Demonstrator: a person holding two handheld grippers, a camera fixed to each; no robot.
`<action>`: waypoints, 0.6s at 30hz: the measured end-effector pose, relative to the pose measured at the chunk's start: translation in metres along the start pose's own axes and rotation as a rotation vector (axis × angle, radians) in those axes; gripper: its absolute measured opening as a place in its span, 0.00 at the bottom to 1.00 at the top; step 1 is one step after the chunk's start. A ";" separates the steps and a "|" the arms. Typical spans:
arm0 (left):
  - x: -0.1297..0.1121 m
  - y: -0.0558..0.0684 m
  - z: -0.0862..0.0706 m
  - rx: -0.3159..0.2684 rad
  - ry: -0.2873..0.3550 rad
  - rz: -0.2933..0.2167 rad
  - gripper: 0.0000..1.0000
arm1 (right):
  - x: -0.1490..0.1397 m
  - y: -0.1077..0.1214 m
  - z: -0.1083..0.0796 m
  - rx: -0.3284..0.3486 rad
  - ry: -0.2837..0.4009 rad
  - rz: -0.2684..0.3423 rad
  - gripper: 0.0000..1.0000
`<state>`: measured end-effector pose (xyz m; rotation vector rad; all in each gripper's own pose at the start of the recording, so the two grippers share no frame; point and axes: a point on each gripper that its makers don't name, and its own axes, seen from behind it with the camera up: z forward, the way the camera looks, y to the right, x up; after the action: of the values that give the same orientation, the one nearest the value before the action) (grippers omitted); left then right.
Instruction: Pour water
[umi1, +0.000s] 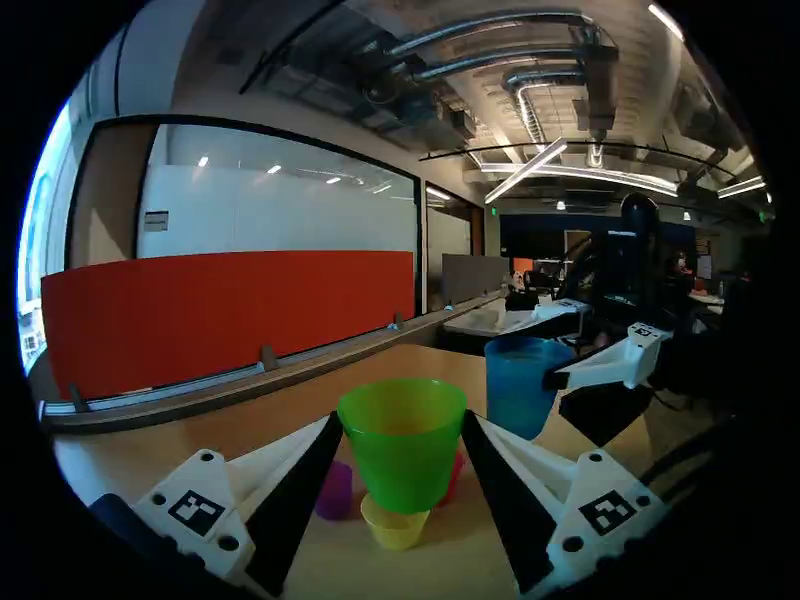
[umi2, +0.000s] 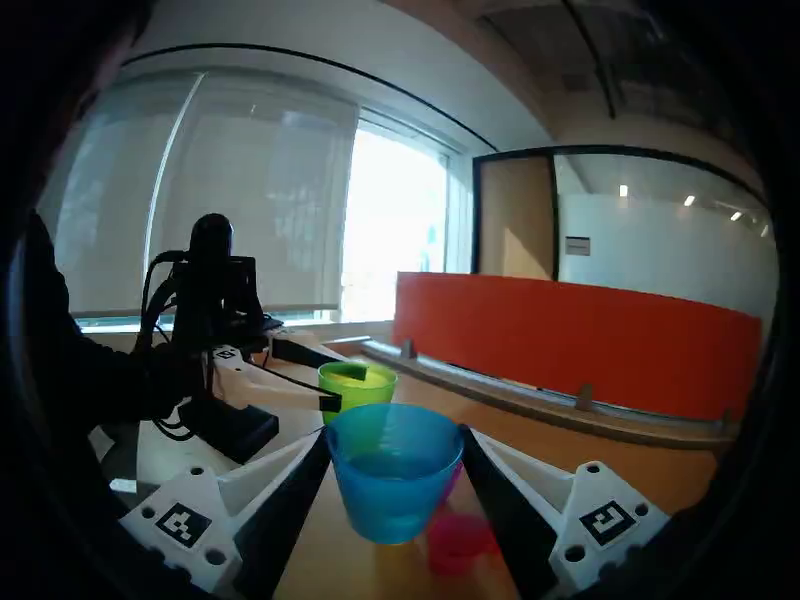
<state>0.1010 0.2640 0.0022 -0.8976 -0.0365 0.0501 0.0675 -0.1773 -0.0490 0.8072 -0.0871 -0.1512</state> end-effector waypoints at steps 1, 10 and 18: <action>-0.001 0.001 -0.003 0.001 0.001 -0.004 0.87 | 0.000 -0.001 0.001 0.002 -0.002 -0.003 0.93; -0.016 0.012 -0.020 0.003 0.002 -0.036 0.87 | -0.003 -0.013 0.006 0.022 -0.026 -0.030 0.93; -0.027 0.022 -0.030 0.001 -0.007 -0.037 0.87 | -0.004 -0.017 0.012 0.033 -0.044 -0.053 0.93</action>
<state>0.0745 0.2521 -0.0341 -0.8960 -0.0595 0.0185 0.0600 -0.1966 -0.0535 0.8393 -0.1099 -0.2176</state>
